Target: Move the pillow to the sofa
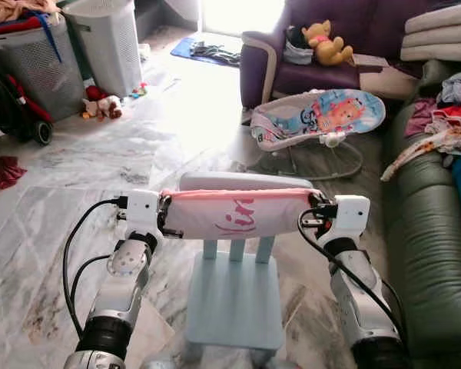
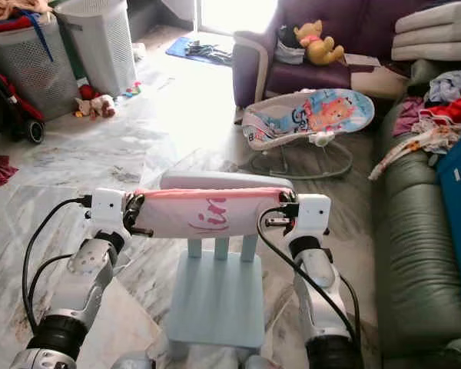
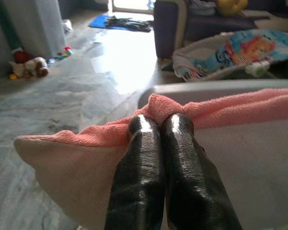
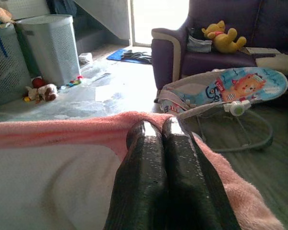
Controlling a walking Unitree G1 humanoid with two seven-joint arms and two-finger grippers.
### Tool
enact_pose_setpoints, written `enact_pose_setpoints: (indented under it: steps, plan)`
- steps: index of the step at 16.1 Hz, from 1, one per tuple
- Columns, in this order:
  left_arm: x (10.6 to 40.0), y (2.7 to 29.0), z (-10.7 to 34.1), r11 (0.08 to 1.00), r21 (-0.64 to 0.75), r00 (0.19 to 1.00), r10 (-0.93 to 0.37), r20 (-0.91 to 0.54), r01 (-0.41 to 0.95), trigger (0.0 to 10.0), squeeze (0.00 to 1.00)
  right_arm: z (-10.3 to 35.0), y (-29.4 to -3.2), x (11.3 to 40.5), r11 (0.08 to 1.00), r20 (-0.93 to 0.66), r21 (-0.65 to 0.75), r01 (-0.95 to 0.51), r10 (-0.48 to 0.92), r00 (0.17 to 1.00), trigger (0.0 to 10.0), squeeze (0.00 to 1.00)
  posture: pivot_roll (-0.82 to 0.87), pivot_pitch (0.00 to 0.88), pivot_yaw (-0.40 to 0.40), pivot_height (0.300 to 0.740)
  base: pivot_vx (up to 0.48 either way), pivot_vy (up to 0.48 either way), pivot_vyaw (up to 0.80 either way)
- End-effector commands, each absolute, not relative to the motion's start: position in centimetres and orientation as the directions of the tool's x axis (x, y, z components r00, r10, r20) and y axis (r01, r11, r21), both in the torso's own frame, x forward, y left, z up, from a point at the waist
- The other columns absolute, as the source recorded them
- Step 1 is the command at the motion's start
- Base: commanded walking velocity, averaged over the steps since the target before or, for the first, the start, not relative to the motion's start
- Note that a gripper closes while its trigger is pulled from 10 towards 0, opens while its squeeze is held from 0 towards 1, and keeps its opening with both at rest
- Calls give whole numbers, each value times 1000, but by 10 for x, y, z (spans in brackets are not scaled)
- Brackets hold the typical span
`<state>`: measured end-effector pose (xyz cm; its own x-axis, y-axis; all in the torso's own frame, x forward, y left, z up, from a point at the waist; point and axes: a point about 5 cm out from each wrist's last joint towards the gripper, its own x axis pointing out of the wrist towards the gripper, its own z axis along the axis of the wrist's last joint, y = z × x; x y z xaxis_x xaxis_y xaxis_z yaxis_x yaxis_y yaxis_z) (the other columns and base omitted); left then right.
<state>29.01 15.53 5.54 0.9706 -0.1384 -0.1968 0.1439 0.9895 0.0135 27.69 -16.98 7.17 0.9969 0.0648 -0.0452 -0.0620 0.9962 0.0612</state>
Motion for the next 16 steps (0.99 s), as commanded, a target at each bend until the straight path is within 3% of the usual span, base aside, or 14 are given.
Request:
enact_pose_setpoints:
  steps: [1, 3, 16]
  plan:
    - [290, 162, 59, 992, 20, 975, -115, -192, 121, 10000, 0, 77, -181, 277, 998, -29, 63, -15, 17, 999, 10000, 0, -31, 0, -15, 740, -337, 0, -694]
    - [289, 161, 58, 992, 19, 973, -119, -196, 125, 10000, 0, 76, -181, 275, 998, -33, 64, -13, 15, 999, 10000, 0, -31, 0, -14, 740, -339, 0, -547]
    - [288, 162, 56, 991, 22, 967, -122, -222, 130, 10000, 0, 73, -183, 275, 998, -54, 61, 0, 4, 999, 10000, 0, -31, 0, -16, 740, -389, 0, 0]
